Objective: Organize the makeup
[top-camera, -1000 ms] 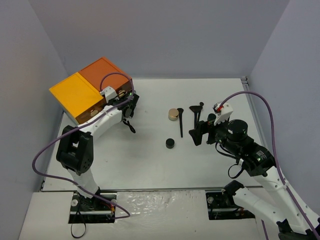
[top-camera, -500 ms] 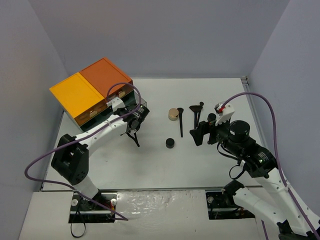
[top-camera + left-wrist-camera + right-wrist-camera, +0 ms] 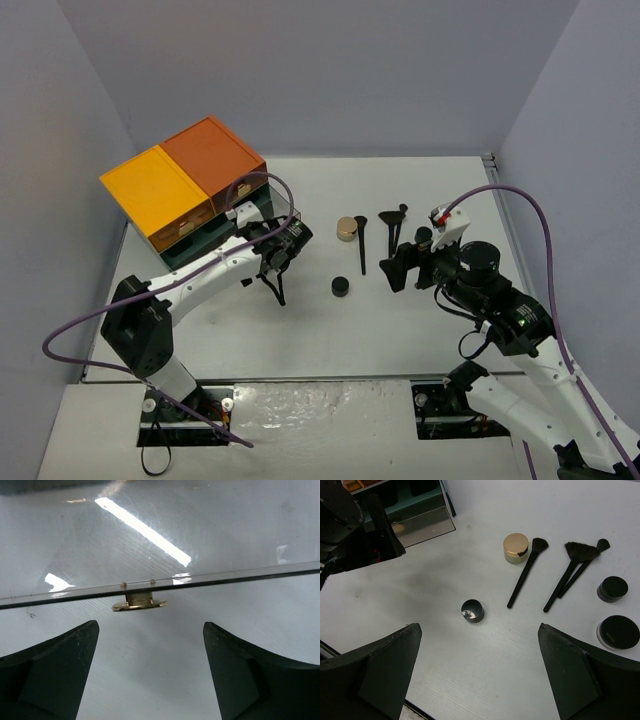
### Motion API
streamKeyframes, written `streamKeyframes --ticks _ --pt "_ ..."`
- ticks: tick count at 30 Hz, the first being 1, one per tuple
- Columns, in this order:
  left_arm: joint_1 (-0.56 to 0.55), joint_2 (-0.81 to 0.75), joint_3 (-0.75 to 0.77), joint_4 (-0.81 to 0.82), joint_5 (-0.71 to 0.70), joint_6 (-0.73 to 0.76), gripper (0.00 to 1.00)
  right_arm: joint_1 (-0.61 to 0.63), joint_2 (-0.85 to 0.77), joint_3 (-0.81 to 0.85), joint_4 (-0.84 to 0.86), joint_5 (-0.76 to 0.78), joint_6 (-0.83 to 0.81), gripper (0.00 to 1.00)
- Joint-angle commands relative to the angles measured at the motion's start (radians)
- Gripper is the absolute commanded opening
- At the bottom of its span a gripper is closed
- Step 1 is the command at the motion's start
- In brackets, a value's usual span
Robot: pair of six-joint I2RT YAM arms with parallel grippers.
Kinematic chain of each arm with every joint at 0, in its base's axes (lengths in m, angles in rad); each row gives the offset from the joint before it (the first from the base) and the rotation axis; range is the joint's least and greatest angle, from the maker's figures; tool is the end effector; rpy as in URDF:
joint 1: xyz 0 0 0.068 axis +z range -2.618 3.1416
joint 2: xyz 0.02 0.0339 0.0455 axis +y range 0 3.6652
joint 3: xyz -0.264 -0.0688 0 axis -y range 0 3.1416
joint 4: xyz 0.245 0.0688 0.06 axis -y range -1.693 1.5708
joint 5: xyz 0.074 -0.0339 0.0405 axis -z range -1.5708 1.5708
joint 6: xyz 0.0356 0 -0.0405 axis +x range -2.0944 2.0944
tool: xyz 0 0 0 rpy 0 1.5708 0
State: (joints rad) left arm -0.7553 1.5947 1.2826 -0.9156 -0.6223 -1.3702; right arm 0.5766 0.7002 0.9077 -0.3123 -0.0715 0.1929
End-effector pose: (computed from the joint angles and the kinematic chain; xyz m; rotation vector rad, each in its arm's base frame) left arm 0.2418 -0.1991 0.2624 -0.8674 2.2829 0.0124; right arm 0.1281 0.0863 0.3813 -0.3812 1.6729 0.6363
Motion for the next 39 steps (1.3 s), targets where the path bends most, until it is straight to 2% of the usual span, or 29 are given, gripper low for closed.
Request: streamKeyframes --ticks 1,4,8,12,17,22,28,32,39 --pt "-0.046 -0.068 0.131 -0.014 -0.014 0.056 0.91 -0.001 0.005 0.041 0.043 0.006 0.01 1.0" --pt "-0.07 -0.066 0.197 0.041 0.019 0.163 0.96 0.0 0.013 0.045 0.039 0.032 0.037 1.0" --pt "-0.078 -0.052 0.253 0.189 0.163 0.348 0.97 -0.001 0.021 0.05 0.038 0.094 0.079 0.99" --pt "-0.089 0.062 0.401 0.267 0.339 0.525 0.97 0.0 0.005 0.055 0.048 0.167 0.099 0.99" --pt "-0.093 0.248 0.59 0.261 0.4 0.645 0.97 -0.001 -0.054 0.073 0.047 0.246 0.092 0.99" --pt "-0.092 0.428 0.733 0.263 0.438 0.676 0.97 0.0 -0.132 0.096 0.045 0.28 0.07 0.99" --pt "-0.095 0.632 0.866 0.221 0.439 0.69 0.95 0.002 -0.149 0.123 0.029 0.288 0.076 0.99" --pt "-0.095 0.733 0.927 0.21 0.443 0.695 0.89 0.0 -0.149 0.122 0.02 0.312 0.1 0.99" --pt "-0.108 0.798 0.928 0.227 0.428 0.701 0.69 0.0 -0.129 0.106 0.012 0.325 0.102 1.0"
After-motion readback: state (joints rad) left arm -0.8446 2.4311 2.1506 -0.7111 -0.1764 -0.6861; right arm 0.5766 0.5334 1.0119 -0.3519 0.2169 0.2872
